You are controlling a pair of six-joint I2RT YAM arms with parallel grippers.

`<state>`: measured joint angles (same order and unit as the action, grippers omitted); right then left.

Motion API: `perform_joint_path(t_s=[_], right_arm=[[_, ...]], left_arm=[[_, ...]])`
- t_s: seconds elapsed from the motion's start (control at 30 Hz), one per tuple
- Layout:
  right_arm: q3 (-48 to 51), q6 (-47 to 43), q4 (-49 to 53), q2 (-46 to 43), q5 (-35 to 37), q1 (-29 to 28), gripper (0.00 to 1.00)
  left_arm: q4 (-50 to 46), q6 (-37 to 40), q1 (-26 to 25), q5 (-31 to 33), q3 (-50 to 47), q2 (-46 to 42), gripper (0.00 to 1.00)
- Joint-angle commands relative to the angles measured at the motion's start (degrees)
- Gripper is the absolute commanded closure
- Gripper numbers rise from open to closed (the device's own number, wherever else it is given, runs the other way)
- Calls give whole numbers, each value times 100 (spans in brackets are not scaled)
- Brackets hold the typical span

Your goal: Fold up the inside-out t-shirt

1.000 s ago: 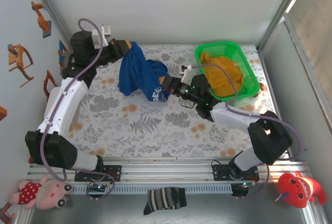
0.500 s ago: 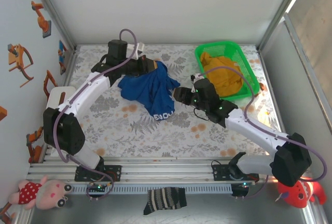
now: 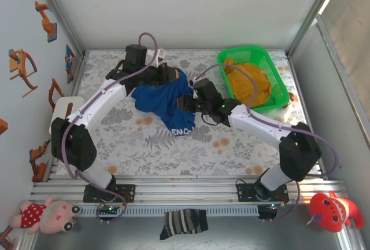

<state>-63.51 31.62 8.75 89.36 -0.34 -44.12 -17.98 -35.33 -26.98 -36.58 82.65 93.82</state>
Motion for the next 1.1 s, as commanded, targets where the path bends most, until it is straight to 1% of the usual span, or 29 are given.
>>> perform_joint_path(t_s=[0.0, 0.03, 0.07, 0.1, 0.17, 0.2, 0.27, 0.37, 0.47, 0.57, 0.73, 0.93, 0.97, 1.03, 1.07], right_arm=[[-346, -78, -100, 255, 15, 46, 75], [-419, -78, -110, 321, -87, 84, 97], [-470, -81, -106, 337, -128, 111, 100], [-485, -73, -93, 318, -152, 143, 100], [-470, -56, -100, 253, -247, 226, 100], [-450, -44, -93, 203, -312, 274, 100], [-391, -45, -80, 115, -369, 331, 100], [-306, -53, -71, 29, -451, 384, 100], [-277, -53, -82, 3, -493, 404, 100], [-260, -50, -92, 0, -531, 402, 100], [-208, 19, -128, -28, -625, 403, 100], [-208, 50, -98, -158, -660, 404, 100], [-223, 53, -77, -184, -660, 403, 100], [-247, 42, -28, -262, -660, 402, 100], [-267, 34, 4, -309, -660, 412, 100]], left_arm=[[-49, 114, 21, 55, 291, 189, 100], [-101, 114, 68, 164, 316, 249, 96], [-116, 110, 118, 289, 298, 293, 83], [-112, 116, 205, 442, 221, 303, 65], [-49, 156, 352, 895, -94, 173, 41], [32, 168, 424, 1064, -322, 58, 33], [165, 217, 495, 1443, -844, -219, 25], [424, 213, 402, 1866, -1714, -682, 21], [720, 226, 72, 2427, -2485, -1066, 19], [718, 335, -267, 3014, -2801, -1099, 18], [622, 575, -505, 3475, -2530, -586, 17], [373, 882, -709, 3798, -1735, 335, 17], [317, 915, -720, 3847, -1610, 509, 19], [208, 970, -718, 3925, -1403, 808, 27], [137, 982, -720, 4013, -1300, 933, 36]])
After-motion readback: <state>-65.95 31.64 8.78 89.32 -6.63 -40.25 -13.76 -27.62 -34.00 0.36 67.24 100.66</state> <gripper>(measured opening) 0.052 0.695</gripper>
